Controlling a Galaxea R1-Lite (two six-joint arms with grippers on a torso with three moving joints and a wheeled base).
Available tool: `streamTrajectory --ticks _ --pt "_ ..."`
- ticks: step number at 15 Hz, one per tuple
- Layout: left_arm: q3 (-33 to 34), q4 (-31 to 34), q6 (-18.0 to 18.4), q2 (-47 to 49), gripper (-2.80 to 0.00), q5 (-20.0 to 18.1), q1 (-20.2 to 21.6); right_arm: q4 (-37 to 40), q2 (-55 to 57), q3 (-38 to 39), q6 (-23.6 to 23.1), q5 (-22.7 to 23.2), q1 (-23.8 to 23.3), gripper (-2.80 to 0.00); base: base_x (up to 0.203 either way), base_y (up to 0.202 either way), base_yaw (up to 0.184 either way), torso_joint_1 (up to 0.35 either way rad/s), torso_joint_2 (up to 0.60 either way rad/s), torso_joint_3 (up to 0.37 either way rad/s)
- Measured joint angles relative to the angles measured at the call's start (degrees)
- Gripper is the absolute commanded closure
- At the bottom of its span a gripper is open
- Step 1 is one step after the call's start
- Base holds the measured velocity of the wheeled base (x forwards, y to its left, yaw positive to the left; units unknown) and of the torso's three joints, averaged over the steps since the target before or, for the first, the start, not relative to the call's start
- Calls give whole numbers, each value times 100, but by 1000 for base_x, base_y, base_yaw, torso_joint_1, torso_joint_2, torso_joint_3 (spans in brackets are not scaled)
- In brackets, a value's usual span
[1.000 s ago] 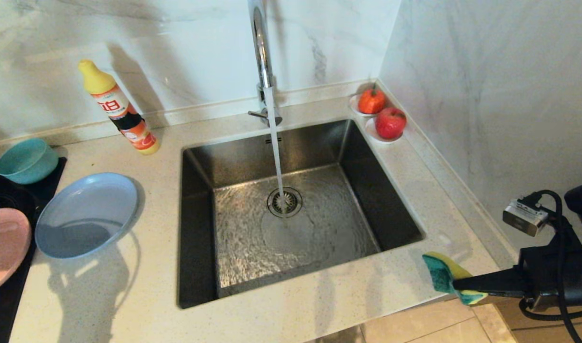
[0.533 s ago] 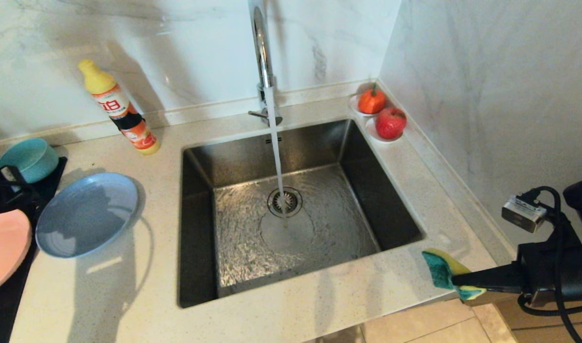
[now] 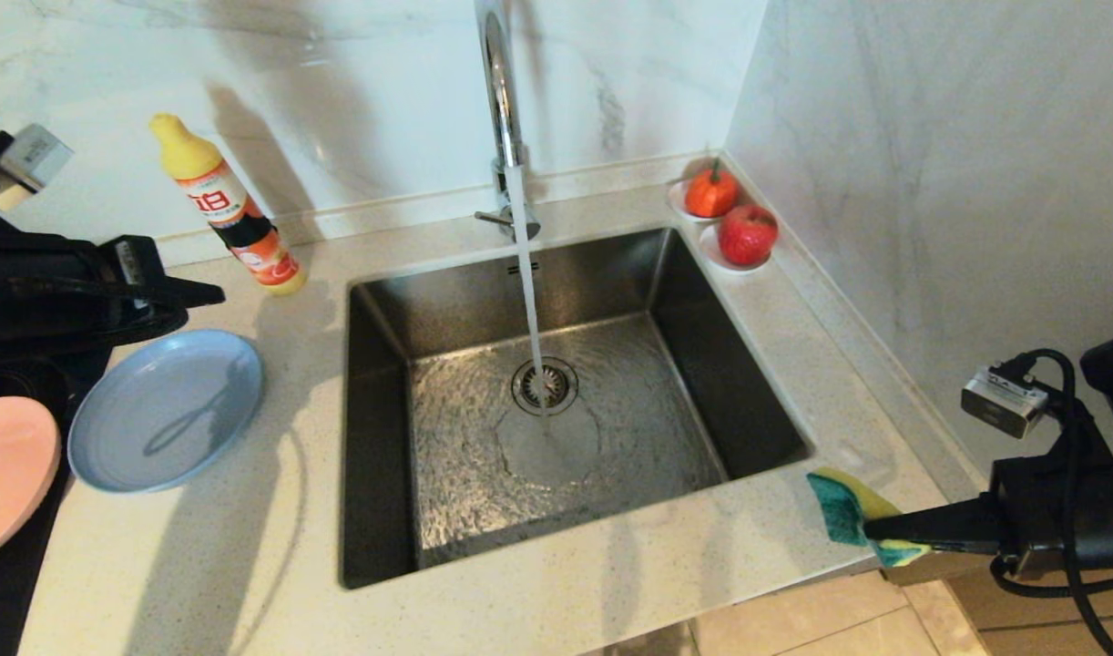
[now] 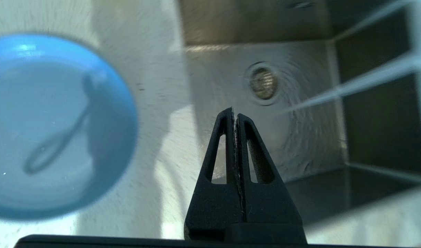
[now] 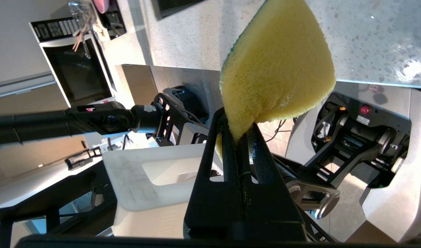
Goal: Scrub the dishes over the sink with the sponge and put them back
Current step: Put down the sponge
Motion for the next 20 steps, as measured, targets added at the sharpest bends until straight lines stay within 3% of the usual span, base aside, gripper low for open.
streamTrajectory --ticks 4,9,13,15,17,20 --pt "912 -15 164 -1625 0 -92 -166 2 0 -37 0 11 3 0 0 0 0 0 0 0" --pt "2790 -29 339 -3908 0 -664 -199 -13 18 -42 11 0 9 0 0 0 0 0 0 0" --pt "4243 -45 728 -5475 0 -731 -203 -4 42 -101 2 -22 17 0 0 0 0 0 0 0" --pt "4832 -107 1024 -6076 0 -340 -203 -13 117 -206 0 -202 20 0 0 0 0 0 0 0" --pt "5528 -424 1130 -6441 0 405 -208 -13 223 -364 -9 -473 26 0 0 0 0 0 0 0" --pt "6514 -1486 1228 -6733 0 1329 -243 66 280 -597 -2 -549 104 0 0 0 0 0 0 0"
